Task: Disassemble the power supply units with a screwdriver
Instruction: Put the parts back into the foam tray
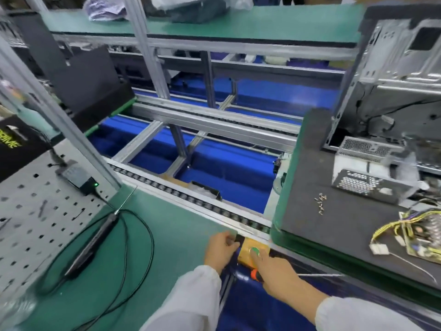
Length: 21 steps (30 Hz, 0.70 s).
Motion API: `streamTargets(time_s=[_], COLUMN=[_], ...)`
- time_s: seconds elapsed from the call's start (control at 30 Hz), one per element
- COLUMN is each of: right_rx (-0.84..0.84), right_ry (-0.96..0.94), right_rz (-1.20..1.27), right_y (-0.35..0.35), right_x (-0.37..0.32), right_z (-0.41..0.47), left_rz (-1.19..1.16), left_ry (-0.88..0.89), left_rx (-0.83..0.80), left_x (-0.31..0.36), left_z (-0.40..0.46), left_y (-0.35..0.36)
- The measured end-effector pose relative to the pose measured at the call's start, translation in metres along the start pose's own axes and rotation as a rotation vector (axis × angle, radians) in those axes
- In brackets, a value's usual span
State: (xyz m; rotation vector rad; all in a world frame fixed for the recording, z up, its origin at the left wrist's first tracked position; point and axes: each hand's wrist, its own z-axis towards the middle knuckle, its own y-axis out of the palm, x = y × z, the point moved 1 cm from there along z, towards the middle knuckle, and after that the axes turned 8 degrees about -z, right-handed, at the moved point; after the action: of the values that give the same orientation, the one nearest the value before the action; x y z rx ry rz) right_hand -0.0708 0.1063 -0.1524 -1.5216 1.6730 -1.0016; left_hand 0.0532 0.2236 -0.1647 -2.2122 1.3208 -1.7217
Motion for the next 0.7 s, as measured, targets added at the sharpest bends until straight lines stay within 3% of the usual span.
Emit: streamTargets(time_s=[0.27,0.7], right_rx=[0.018,0.021], right_ry=[-0.031,0.027], right_rz=[-0.071,-0.025], right_y=[0.001,-0.015], right_x=[0.011,-0.001], right_z=[-0.005,-0.002], left_rz=[0.127,0.159], left_ry=[-0.012,-0.021], left_rx=[-0.195,-0.207], left_x=[-0.008,-0.007], left_z=[0.014,0.017], left_y=[0.015,0.015])
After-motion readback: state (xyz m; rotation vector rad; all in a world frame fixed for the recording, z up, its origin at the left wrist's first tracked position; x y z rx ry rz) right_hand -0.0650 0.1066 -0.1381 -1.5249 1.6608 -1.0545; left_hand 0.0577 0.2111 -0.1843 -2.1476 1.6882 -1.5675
